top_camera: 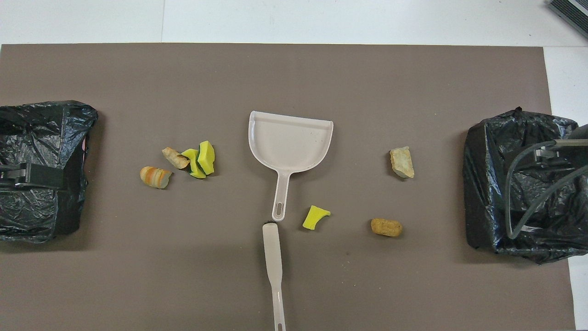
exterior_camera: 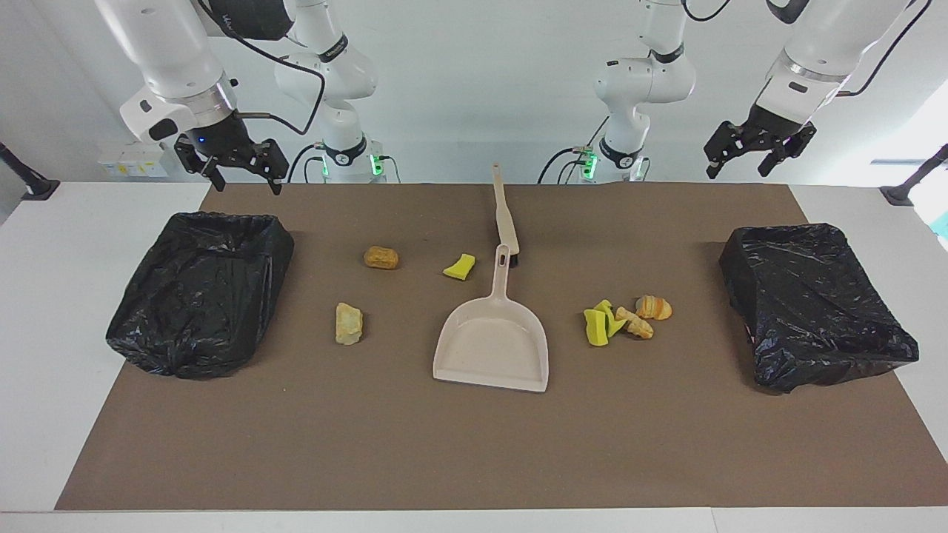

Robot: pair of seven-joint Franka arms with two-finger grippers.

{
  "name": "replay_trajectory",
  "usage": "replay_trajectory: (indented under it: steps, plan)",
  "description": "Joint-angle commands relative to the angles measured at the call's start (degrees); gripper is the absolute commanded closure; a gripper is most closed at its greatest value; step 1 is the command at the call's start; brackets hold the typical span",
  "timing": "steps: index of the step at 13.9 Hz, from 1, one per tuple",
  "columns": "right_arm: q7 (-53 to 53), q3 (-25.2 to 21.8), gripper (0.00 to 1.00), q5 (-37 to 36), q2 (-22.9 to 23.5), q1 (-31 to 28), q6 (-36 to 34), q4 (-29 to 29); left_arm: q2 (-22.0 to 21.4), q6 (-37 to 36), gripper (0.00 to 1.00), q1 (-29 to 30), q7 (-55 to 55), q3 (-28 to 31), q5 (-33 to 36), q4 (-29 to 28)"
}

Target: Sweep and dump trash in bin

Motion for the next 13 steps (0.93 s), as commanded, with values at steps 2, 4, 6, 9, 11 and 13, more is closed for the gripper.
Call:
replay_trajectory:
  steps: [2,4,6,9,11,13]
  plan:
    - [0.7,0.1,0.0,0.8,-0.9,-0.3,0.7,-1.1,0.0,-0.3,0.0,-0.4,-0.3,-0.7,0.4,0.4]
    - [0.7,0.1,0.0,0.8,-0.9,-0.3,0.7,-1.2,-1.5,0.1,0.0,-0.7,-0.2,-0.9,0.4,-2.0]
    - [0.6,0.1,0.0,0.8,-1.2,0.2,2.6,-1.8,-2.5,-0.1,0.0,-2.6,-0.4,-0.8,0.3,-3.8]
    - [0.6,0.3,0.0,0.9,-1.6,0.5,5.0,-3.4,-7.2,0.7,0.0,-7.5,-4.8,-0.8,0.3,-11.1]
    - [-1.2,0.3,0.0,0.9,-1.6,0.5,7.0,-5.1,-10.8,1.6,0.0,-11.4,-6.6,-0.8,-0.4,-16.4]
    - [-4.6,0.3,0.0,0.9,-1.6,0.5,9.3,-6.9,-12.3,3.0,0.0,-15.6,-7.5,-0.8,-1.7,-21.0]
